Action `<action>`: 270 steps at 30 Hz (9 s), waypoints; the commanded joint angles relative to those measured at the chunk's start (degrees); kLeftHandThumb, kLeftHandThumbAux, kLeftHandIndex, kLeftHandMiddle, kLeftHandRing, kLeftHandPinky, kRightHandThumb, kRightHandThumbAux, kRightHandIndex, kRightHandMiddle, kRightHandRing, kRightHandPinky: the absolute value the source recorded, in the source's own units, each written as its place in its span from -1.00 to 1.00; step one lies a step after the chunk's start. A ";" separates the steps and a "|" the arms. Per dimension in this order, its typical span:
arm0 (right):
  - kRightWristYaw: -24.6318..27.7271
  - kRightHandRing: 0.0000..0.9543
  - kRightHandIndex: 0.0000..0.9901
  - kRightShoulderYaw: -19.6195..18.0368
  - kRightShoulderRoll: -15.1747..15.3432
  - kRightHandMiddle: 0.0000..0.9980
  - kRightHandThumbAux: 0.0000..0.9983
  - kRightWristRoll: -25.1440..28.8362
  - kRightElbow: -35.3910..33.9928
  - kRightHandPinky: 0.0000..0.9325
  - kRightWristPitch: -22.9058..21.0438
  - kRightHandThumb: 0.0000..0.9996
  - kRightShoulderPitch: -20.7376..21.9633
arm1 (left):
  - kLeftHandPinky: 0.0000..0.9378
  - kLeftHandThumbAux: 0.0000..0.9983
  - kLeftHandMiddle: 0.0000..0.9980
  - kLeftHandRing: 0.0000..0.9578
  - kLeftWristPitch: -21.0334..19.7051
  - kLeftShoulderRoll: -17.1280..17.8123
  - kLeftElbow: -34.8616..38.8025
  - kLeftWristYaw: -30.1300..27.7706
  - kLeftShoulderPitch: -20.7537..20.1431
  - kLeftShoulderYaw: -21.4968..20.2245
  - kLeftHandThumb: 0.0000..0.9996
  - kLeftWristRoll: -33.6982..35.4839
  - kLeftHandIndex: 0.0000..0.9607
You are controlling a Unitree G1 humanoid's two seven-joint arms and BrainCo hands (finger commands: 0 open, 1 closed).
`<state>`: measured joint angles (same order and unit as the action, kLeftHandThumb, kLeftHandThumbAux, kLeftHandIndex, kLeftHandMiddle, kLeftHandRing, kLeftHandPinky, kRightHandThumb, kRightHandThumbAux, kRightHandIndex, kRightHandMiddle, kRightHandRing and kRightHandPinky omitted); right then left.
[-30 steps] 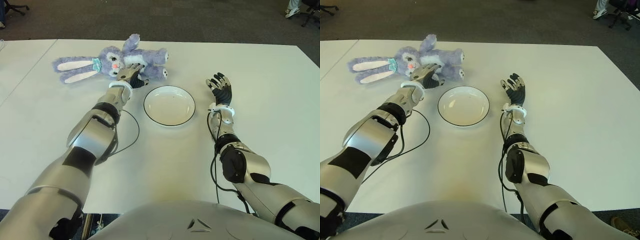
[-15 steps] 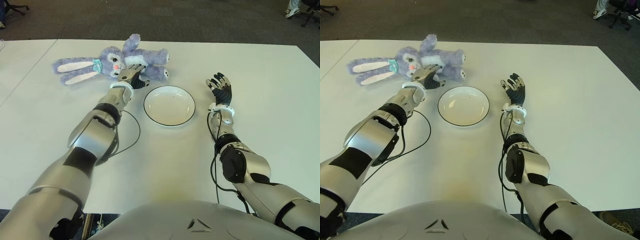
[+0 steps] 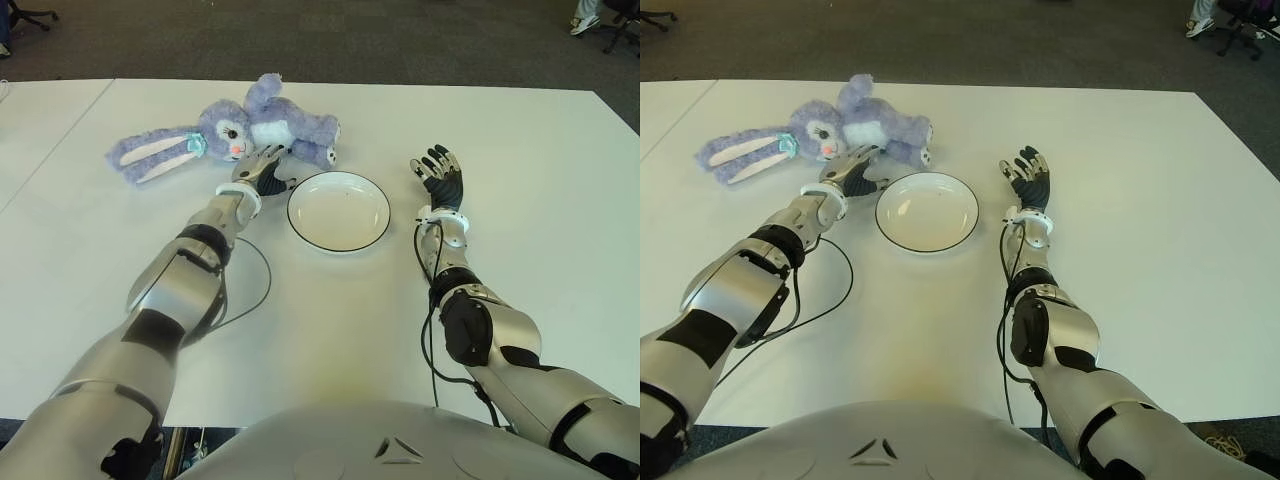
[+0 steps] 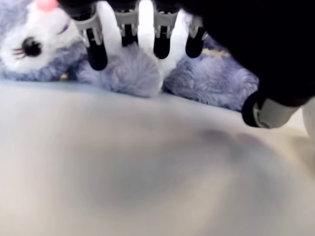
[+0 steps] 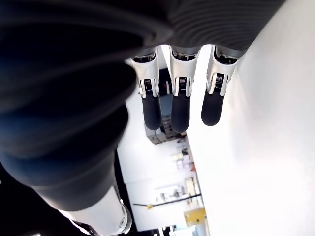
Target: Put the doll into the plate.
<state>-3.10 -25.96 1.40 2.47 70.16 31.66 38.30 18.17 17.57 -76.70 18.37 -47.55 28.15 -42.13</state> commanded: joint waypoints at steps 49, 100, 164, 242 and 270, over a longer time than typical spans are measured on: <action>-0.76 -0.59 -0.64 -0.57 -4.19 -0.61 0.75 1.25 7.79 -0.54 -7.67 -0.40 -13.27 | -1.00 -0.23 -1.00 -0.98 22.88 18.05 18.90 2.94 28.66 0.43 -0.35 3.07 -1.00; -1.13 -0.59 -0.63 -0.58 -4.48 -0.60 0.75 1.19 7.87 -0.54 -8.26 -0.36 -12.54 | -0.92 -0.45 -1.00 -0.98 6.42 24.53 54.33 14.56 36.66 -31.28 -0.22 3.00 -1.00; -0.05 -0.56 -0.49 -1.49 -4.23 -0.56 0.75 1.86 8.00 -0.56 -8.33 -0.27 -12.49 | -0.97 -0.45 -1.00 -1.00 -7.10 7.09 -2.69 -9.23 -14.21 -3.19 -0.25 -0.52 -1.00; 1.99 -0.56 -0.51 -2.71 -3.67 -0.57 0.73 2.66 7.81 -0.53 -7.28 -0.22 -13.53 | 0.41 0.38 0.37 0.44 -13.32 1.15 -3.66 -0.87 2.57 -0.69 0.46 0.60 -0.09; 1.61 -0.52 -0.47 -3.00 -3.85 -0.52 0.74 2.69 7.80 -0.49 -7.44 -0.16 -13.26 | 0.64 0.40 0.65 0.66 -12.16 1.21 -3.06 1.42 4.01 -5.69 0.51 5.11 -0.08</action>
<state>-0.52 -27.44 1.01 3.19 70.15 31.66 38.30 6.62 21.53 -76.49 23.37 -50.91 22.74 -37.73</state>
